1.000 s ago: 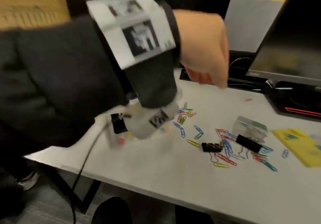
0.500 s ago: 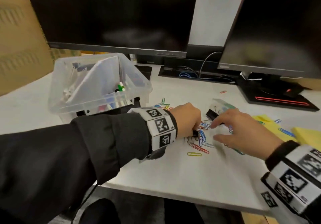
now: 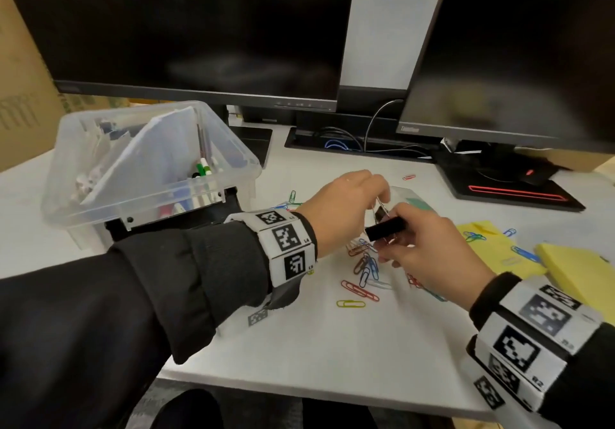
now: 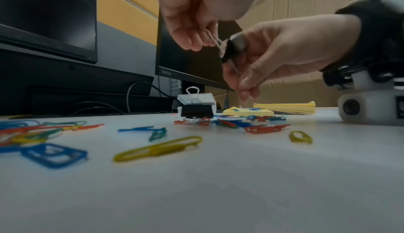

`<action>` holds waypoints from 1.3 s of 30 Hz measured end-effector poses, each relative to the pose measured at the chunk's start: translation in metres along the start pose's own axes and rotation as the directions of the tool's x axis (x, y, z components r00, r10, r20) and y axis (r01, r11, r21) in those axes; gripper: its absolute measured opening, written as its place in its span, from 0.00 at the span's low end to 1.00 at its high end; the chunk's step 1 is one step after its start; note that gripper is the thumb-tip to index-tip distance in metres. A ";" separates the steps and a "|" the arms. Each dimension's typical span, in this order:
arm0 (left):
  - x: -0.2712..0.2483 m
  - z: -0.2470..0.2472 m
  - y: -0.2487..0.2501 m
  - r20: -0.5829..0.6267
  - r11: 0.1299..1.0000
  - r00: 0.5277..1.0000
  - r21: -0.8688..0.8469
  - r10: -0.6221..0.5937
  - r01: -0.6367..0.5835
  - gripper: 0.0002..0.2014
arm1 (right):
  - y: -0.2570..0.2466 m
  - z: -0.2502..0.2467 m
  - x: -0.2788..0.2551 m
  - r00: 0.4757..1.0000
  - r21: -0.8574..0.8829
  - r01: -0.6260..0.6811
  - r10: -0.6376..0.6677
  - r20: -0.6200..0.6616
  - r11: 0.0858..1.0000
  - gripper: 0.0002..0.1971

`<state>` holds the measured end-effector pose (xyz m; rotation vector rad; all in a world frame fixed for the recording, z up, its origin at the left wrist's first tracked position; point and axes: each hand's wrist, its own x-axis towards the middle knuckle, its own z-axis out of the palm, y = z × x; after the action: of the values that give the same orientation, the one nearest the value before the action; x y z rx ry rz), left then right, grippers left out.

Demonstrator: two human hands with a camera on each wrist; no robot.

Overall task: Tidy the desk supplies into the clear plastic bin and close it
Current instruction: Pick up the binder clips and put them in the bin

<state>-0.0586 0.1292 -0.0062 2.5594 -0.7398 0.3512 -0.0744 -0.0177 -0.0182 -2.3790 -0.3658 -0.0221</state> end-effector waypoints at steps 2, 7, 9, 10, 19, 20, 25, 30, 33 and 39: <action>0.002 0.001 0.000 0.003 0.996 0.997 -0.048 -0.080 0.080 0.15 | 0.000 -0.001 0.001 1.000 0.038 0.009 -0.008 -0.028 0.999 0.13; 0.007 0.004 -0.004 -0.018 0.991 0.992 -0.051 -0.123 0.122 0.07 | 0.001 0.000 0.001 0.999 0.092 -0.021 0.025 -0.043 0.996 0.13; 0.005 0.006 -0.004 0.064 0.999 0.997 0.014 -0.048 0.048 0.13 | 0.002 -0.001 0.002 0.997 0.159 -0.044 0.054 -0.060 0.986 0.20; 0.003 0.007 -0.004 0.111 1.000 0.994 0.000 0.004 -0.004 0.17 | 0.001 -0.001 0.002 0.996 0.183 -0.054 0.067 -0.061 0.982 0.25; 0.001 0.007 -0.003 0.103 0.993 0.989 -0.075 0.101 -0.094 0.14 | 0.003 -0.002 0.003 0.999 -0.029 0.005 -0.007 -0.052 1.000 0.10; 0.001 0.007 -0.003 0.090 0.992 0.991 -0.080 0.101 -0.094 0.13 | 0.004 -0.002 0.004 0.998 -0.063 -0.015 0.011 -0.063 0.998 0.07; 0.003 0.005 -0.004 -0.080 0.997 0.996 -0.058 0.043 -0.048 0.12 | 0.016 -0.003 0.014 0.982 -0.207 -0.155 0.127 -0.142 0.966 0.16; 0.003 0.003 -0.004 -0.089 0.997 0.994 -0.021 -0.070 0.069 0.06 | 0.022 -0.006 0.030 0.962 -0.273 -0.206 0.142 -0.235 0.940 0.20; 0.005 0.004 -0.004 -0.041 0.988 0.987 -0.008 -0.156 0.156 0.10 | 0.022 -0.003 0.039 0.980 -0.292 -0.173 0.134 -0.148 0.941 0.19; 0.004 0.004 -0.005 0.051 0.974 0.973 -0.030 -0.223 0.225 0.09 | 0.020 0.000 0.045 0.987 -0.314 -0.149 0.120 -0.108 0.938 0.07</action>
<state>-0.0518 0.1286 -0.0101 2.5915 -0.4613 0.2032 -0.0258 -0.0207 -0.0262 -2.7112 -0.1647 -0.1312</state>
